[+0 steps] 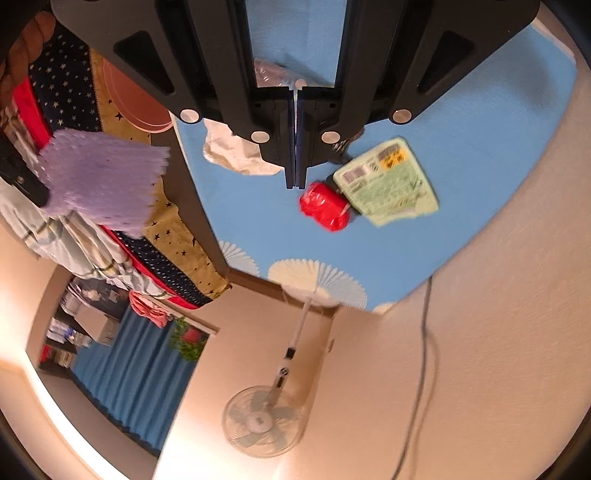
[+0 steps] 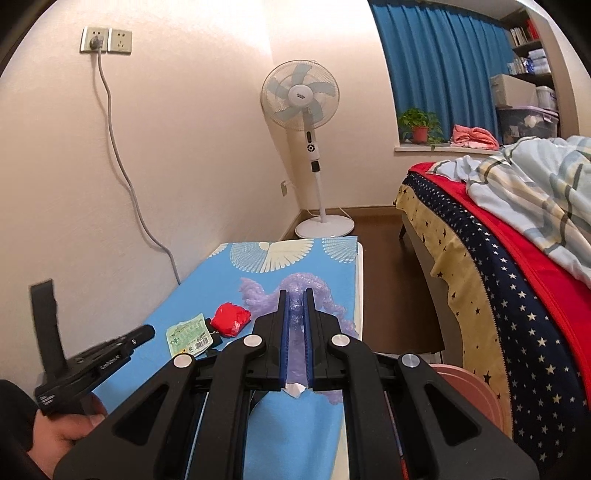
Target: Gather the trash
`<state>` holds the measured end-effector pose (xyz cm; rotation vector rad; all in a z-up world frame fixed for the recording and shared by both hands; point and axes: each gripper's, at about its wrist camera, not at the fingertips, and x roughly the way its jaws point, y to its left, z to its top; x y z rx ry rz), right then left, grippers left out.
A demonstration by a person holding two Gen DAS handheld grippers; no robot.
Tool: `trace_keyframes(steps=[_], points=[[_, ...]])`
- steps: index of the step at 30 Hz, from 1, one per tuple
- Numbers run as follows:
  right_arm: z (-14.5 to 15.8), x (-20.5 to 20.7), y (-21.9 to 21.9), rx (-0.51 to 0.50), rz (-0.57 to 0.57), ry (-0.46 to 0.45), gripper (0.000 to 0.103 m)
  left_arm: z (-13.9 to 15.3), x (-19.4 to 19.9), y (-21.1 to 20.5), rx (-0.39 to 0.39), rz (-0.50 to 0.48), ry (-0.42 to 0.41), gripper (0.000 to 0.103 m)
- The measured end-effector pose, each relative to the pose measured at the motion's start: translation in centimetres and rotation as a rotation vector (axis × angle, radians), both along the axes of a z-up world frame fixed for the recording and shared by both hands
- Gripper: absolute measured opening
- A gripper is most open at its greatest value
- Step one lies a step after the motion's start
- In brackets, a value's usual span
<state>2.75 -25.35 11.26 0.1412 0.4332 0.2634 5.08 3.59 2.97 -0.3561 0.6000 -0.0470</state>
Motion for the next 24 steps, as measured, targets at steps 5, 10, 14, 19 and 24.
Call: trace_keyframes(steps=[5, 10, 14, 19, 24], points=[[-0.6, -0.7, -1.1, 0.040, -0.023, 0.026, 0.008, -2.8, 0.7, -0.5, -0.054, -0.042, 0.092, 0.002], [-1.0, -0.4, -1.9, 0.067, -0.035, 0.041, 0.008, -5.0, 0.3, -2.1, -0.044, -0.082, 0.154, 0.020], [-1.1, -0.4, -2.1, 0.074, -0.037, 0.038, 0.008, -7.0, 0.4, -2.1, -0.081, -0.060, 0.209, 0.028], [-1.4, -0.2, -2.1, 0.072, -0.031, 0.041, 0.008, -7.9, 0.9, -2.0, -0.073, -0.020, 0.218, 0.048], [-1.7, 0.2, -2.5, 0.080, -0.032, 0.046, 0.008, -8.7, 2.2, -1.4, -0.043, 0.031, 0.236, 0.053]])
